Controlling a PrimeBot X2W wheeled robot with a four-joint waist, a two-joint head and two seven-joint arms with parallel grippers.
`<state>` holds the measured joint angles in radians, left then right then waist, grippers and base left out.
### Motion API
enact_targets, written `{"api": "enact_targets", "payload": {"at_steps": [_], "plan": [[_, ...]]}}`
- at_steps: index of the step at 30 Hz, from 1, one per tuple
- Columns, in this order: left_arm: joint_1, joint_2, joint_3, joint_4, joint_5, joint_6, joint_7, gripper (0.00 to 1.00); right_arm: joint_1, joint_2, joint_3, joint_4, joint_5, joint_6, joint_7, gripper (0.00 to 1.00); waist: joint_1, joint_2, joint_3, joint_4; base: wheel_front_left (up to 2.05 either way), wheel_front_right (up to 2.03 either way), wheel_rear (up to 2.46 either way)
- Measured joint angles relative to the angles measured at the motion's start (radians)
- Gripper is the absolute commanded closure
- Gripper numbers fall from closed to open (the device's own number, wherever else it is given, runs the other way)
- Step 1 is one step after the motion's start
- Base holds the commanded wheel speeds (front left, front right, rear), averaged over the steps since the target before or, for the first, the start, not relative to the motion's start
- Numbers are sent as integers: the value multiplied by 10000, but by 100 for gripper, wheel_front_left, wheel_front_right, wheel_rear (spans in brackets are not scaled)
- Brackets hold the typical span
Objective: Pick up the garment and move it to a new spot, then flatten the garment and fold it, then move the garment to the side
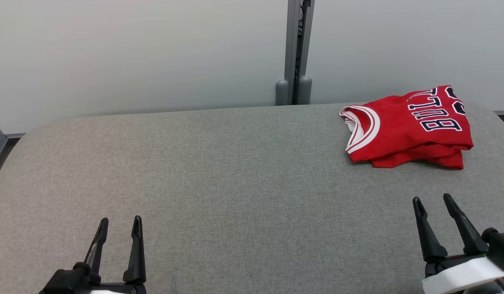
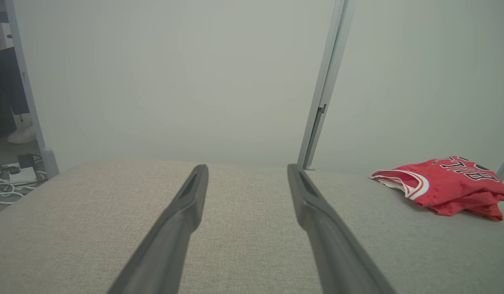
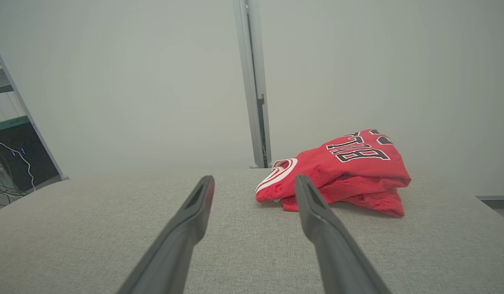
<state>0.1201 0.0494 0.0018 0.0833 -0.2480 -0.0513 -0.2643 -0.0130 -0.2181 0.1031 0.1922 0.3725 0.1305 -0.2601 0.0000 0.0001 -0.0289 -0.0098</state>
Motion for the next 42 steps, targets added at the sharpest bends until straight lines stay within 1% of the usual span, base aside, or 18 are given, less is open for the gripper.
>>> {"api": "enact_targets", "payload": {"at_steps": [8,9,13,19,20,31,42], "plan": [[-2,2,-19,38,-61,29,0,0,-18,8,15,81,13,0,0,0,0,0,-8,20,0,0,0],[0,-6,-23,77,-81,23,0,100,-5,19,23,113,13,0,2,100,0,0,-11,18,0,0,0],[28,-79,-46,470,-100,23,46,100,248,245,82,414,33,0,48,100,0,0,-9,20,0,0,0],[-74,-84,56,813,-1296,-8,525,100,262,374,-50,468,1137,0,301,100,0,0,9,24,0,0,0],[-74,-84,56,813,-1296,-8,525,100,262,374,-50,468,1137,0,301,100,0,0,9,24,0,0,0],[-638,-81,213,1206,-3118,-105,1152,100,195,579,-355,460,2821,0,654,100,0,0,37,31,0,0,0],[-1163,-79,378,1528,-4700,-224,1695,100,11,761,-640,447,4316,0,945,100,0,0,64,36,0,0,0]]}}
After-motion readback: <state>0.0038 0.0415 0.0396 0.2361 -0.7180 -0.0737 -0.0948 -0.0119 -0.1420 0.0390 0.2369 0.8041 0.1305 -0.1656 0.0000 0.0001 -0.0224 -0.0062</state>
